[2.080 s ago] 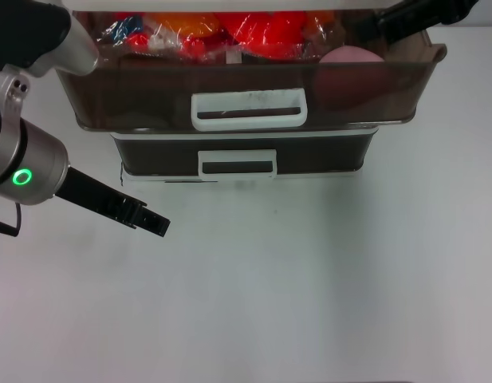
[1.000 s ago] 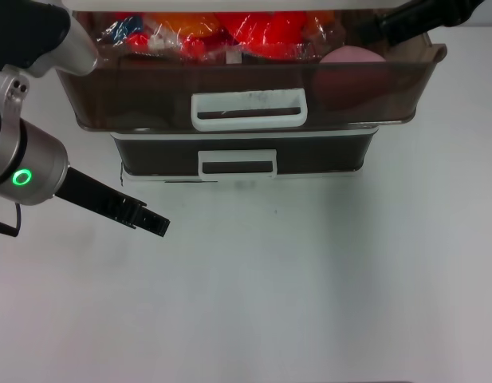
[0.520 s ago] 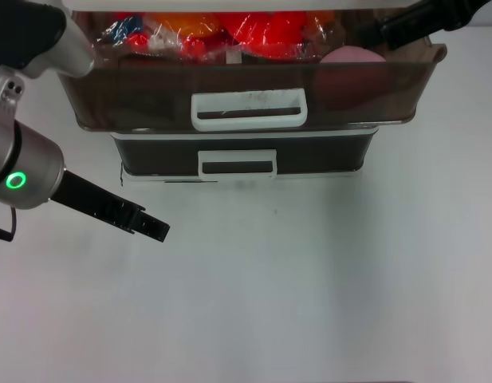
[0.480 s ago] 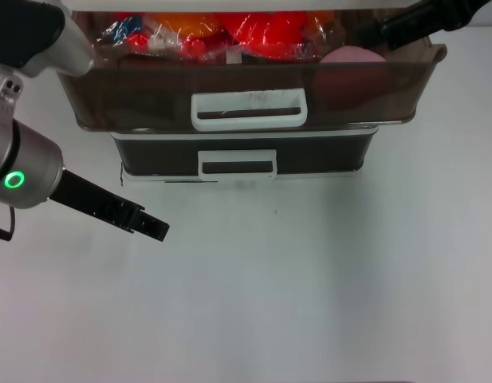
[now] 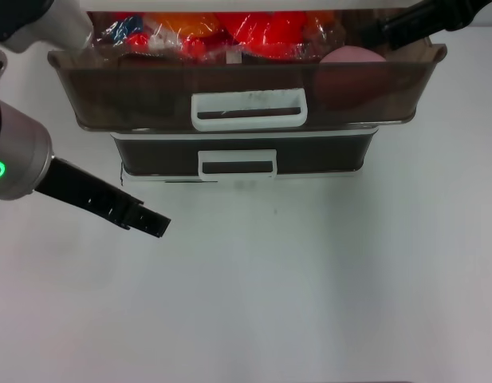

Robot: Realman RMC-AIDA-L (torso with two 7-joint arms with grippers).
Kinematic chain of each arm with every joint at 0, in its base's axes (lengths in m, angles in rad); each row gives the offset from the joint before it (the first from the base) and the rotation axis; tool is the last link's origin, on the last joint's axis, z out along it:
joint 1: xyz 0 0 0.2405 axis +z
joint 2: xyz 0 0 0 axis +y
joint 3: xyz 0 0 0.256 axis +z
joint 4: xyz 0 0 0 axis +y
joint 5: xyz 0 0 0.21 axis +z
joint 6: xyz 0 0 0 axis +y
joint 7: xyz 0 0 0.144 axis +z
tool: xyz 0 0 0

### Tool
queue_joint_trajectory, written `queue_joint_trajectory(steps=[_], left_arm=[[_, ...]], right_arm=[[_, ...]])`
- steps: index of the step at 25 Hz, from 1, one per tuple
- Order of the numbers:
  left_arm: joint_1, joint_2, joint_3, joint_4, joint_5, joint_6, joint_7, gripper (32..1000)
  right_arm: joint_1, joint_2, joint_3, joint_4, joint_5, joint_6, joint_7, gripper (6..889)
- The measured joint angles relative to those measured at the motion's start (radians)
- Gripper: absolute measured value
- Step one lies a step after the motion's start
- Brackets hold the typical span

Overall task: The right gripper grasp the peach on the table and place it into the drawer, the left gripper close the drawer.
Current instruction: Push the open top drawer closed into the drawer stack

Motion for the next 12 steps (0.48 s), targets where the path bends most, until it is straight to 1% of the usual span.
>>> queue_joint_trajectory(steps=[3, 5, 10, 12], left_arm=[[-0.012, -0.0015, 0.006, 0.055, -0.002, 0.049, -0.012, 813], [-0.023, -0.0018, 0.007, 0.079, -0.017, 0.069, -0.016, 813], [-0.054, -0.0012, 0.008, 0.095, -0.107, 0.090, -0.019, 813], [-0.069, -0.0011, 0.008, 0.095, -0.127, 0.095, -0.017, 813]], right_arm=[[0.000, 0.000, 0.000, 0.000, 0.000, 0.000, 0.000, 868], [0.000, 0.000, 0.000, 0.000, 0.000, 0.000, 0.000, 868], [0.000, 0.000, 0.000, 0.000, 0.000, 0.000, 0.000, 868], [0.000, 0.000, 0.000, 0.000, 0.000, 0.000, 0.000, 868]])
